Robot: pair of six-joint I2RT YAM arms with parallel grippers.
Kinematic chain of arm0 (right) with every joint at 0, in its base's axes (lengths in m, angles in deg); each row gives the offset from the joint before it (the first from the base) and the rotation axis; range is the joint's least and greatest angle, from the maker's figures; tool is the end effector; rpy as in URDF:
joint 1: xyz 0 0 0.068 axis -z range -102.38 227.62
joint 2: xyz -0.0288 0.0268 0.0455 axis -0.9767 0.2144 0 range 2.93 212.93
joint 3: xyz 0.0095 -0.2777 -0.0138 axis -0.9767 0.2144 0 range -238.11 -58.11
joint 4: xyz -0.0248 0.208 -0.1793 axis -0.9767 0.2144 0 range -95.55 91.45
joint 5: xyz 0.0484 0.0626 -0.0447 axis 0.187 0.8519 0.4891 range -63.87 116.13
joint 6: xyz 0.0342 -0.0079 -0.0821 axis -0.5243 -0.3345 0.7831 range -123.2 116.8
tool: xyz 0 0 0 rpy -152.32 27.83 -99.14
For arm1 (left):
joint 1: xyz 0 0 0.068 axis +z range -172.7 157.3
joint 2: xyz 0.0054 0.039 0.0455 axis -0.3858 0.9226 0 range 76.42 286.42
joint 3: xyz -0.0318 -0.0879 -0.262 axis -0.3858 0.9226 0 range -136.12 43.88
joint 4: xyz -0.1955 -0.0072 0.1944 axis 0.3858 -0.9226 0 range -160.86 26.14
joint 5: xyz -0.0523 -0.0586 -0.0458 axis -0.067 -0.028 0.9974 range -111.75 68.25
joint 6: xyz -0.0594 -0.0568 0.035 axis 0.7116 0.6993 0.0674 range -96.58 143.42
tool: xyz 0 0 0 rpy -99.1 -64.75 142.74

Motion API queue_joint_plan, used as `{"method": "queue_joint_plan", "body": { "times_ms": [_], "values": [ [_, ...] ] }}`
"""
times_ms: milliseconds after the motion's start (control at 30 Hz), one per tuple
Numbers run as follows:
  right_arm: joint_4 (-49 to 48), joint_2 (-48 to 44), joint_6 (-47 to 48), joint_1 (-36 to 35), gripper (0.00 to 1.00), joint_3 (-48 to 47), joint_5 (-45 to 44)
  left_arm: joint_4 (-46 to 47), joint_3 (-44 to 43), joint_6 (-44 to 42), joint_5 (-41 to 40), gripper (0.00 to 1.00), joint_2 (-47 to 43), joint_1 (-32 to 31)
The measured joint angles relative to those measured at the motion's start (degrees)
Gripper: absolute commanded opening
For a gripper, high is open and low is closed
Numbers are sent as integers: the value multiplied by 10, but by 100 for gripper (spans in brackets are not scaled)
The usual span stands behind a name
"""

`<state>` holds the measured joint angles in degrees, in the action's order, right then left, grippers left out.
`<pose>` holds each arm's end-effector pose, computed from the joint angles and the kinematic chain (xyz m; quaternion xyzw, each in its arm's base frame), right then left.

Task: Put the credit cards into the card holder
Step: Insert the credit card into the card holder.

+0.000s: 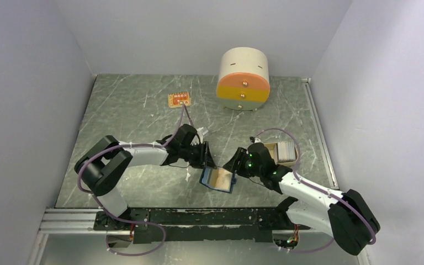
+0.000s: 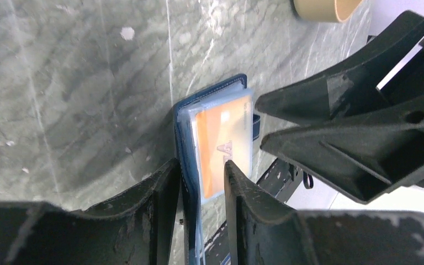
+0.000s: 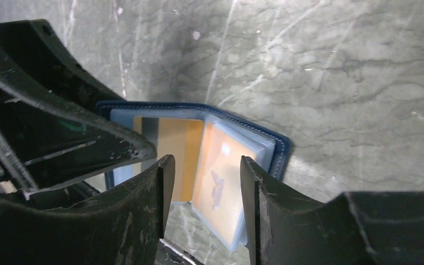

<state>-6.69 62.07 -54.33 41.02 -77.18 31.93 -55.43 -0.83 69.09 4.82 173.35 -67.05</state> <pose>0.1868 0.1487 0.1272 0.0923 0.8967 0.3313 0.2787 0.2356 -0.2802 0.1117 0.0800 0.8961 -0.4195 0.1205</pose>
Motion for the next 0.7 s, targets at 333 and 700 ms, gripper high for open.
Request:
{"method": "queue_joint_plan", "body": {
  "times_ms": [333,700],
  "values": [
    [3,27,7,-23,42,0,-9,-90,-61,0,-27,37,-2,-42],
    [-50,62,-5,-37,40,9,-14,-161,-131,2,-69,30,28,-71]
  ]
}}
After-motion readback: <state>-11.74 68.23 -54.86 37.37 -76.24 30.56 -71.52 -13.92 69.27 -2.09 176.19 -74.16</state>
